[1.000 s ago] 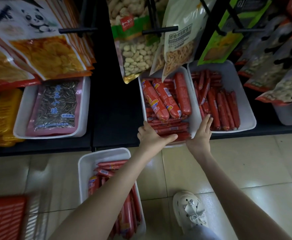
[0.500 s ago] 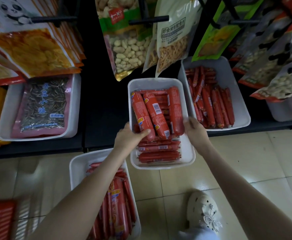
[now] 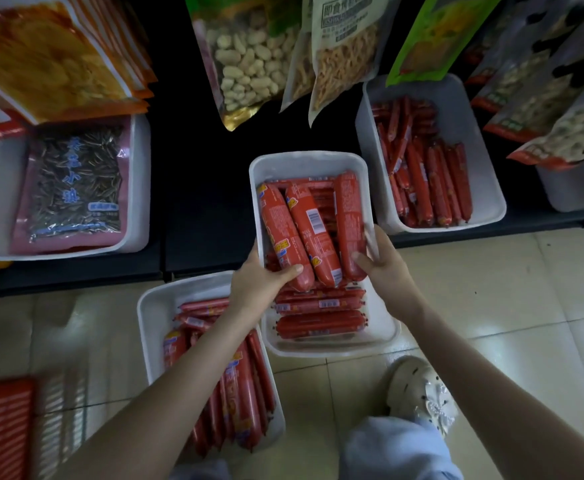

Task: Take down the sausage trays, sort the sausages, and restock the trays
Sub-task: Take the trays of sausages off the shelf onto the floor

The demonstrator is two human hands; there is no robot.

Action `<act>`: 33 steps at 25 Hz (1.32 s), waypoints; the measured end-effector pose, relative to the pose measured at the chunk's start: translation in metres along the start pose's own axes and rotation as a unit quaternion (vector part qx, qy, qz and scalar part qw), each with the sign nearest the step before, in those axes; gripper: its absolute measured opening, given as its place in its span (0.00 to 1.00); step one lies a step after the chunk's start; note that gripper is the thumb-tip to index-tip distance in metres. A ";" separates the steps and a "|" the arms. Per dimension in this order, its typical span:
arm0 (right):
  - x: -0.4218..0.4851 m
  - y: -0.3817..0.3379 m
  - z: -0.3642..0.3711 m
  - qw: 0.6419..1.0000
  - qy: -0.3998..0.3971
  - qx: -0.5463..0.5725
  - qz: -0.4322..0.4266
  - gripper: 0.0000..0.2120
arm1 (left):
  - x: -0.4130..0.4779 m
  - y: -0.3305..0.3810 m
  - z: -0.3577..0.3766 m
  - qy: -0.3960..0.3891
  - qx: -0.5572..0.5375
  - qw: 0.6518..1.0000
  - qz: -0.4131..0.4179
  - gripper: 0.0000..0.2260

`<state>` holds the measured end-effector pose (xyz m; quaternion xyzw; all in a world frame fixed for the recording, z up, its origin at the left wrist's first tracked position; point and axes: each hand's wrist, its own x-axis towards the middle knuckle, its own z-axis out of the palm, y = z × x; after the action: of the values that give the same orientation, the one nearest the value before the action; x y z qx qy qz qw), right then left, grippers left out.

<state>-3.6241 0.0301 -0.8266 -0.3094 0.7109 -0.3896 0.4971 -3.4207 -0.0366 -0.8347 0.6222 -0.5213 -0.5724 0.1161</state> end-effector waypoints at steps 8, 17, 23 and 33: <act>-0.122 0.045 -0.012 0.999 -0.003 0.032 0.042 0.26 | -0.099 -0.042 0.026 -0.035 0.026 0.998 -0.041 0.34; -0.126 0.129 -0.022 0.991 -0.045 -0.034 0.121 0.30 | -0.090 -0.108 0.061 -0.131 -0.029 0.979 -0.151 0.42; -0.078 0.144 -0.023 0.987 -0.107 -0.016 0.115 0.31 | -0.057 -0.134 0.080 -0.145 -0.110 0.963 -0.201 0.38; -0.028 0.029 -0.103 0.956 0.280 -0.086 -0.019 0.20 | -0.037 0.038 0.078 -0.120 0.026 0.984 -0.128 0.29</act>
<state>-3.7141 0.0933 -0.8181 -0.2427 0.8463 -0.4074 0.2425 -3.4979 0.0117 -0.8094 0.6132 -0.4626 -0.6391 -0.0380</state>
